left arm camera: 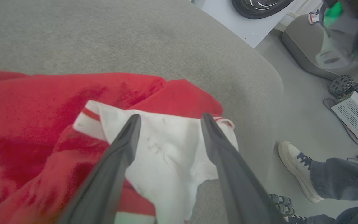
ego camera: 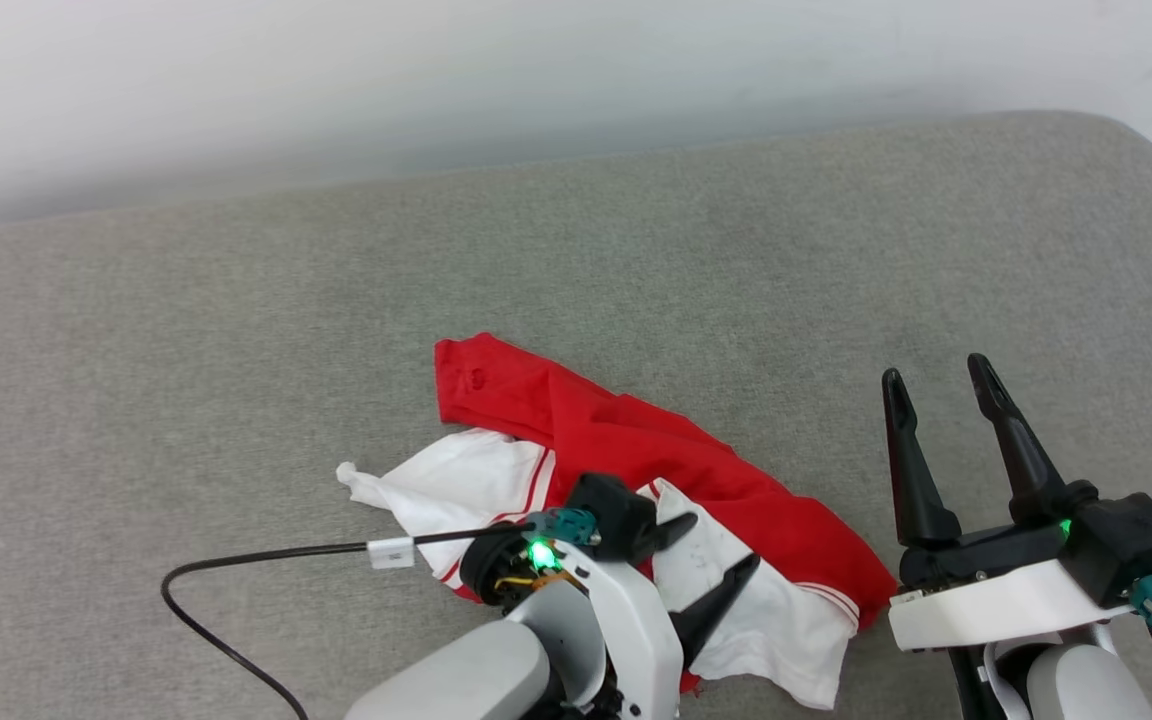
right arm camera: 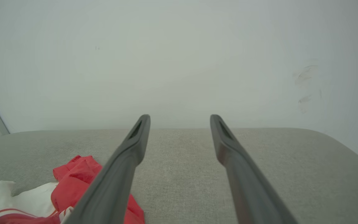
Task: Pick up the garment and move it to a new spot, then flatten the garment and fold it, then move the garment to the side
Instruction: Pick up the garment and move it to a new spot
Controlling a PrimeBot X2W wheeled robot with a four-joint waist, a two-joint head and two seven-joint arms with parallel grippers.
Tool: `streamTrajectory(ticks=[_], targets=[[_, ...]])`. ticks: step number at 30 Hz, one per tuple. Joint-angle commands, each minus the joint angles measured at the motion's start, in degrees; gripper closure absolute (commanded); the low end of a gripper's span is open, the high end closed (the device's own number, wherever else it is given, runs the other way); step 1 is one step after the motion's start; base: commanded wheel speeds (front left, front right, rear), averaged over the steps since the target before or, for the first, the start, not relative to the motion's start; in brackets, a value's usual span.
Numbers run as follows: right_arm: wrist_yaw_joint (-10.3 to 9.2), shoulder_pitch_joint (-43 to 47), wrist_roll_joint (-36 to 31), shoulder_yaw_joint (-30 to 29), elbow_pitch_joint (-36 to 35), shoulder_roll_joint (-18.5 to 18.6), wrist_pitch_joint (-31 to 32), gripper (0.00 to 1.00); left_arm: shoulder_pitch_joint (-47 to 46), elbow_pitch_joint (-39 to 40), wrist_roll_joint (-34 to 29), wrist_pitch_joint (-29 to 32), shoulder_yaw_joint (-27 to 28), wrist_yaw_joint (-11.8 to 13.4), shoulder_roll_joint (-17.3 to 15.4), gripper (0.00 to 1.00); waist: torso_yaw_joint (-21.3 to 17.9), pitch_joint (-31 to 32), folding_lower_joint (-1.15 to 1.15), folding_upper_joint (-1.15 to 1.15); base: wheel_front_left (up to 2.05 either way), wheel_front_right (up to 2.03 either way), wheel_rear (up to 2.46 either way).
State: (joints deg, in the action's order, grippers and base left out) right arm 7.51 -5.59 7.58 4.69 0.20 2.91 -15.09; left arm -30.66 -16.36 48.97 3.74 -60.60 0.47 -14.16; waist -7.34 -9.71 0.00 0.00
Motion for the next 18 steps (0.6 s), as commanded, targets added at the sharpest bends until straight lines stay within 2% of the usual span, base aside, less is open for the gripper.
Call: streamTrajectory(ticks=[1,6,12,16,17,18], targets=[[-0.04,0.6,-0.4,0.2,0.2,0.0,-0.1,0.00,-0.5,-0.1,-0.4,-1.8,0.9,-0.4,-0.1,0.00,1.1,1.1,0.00,0.00,0.00,0.00,0.00],[-0.04,1.5,-0.8,0.2,0.8,0.0,-0.1,0.00,-1.4,1.0,-0.5,-7.4,4.7,0.3,-1.7,0.00,3.5,3.7,0.00,0.00,0.00,0.00,0.00],[-0.04,3.2,-1.8,-0.1,1.0,0.0,-0.1,0.00,-1.2,3.3,-2.0,-15.4,11.1,3.2,-7.3,0.00,7.1,6.4,0.00,0.00,0.00,0.00,0.00],[-0.04,4.3,-1.9,-0.1,0.9,0.0,-0.1,0.00,1.6,5.3,-4.4,-18.4,16.3,5.8,-12.3,0.00,9.0,7.7,0.00,0.00,0.00,0.00,0.00],[-0.04,5.2,-2.0,-0.6,0.5,0.0,-0.1,0.00,5.2,8.9,-8.5,-19.0,23.1,8.2,-14.7,0.00,10.3,8.2,0.00,0.00,0.00,0.00,0.00],[-0.04,5.4,-2.0,-0.7,0.3,0.0,-0.1,0.00,7.4,10.5,-10.2,-19.0,26.0,8.9,-15.2,0.00,10.6,8.2,0.00,0.00,0.00,0.00,0.00]])
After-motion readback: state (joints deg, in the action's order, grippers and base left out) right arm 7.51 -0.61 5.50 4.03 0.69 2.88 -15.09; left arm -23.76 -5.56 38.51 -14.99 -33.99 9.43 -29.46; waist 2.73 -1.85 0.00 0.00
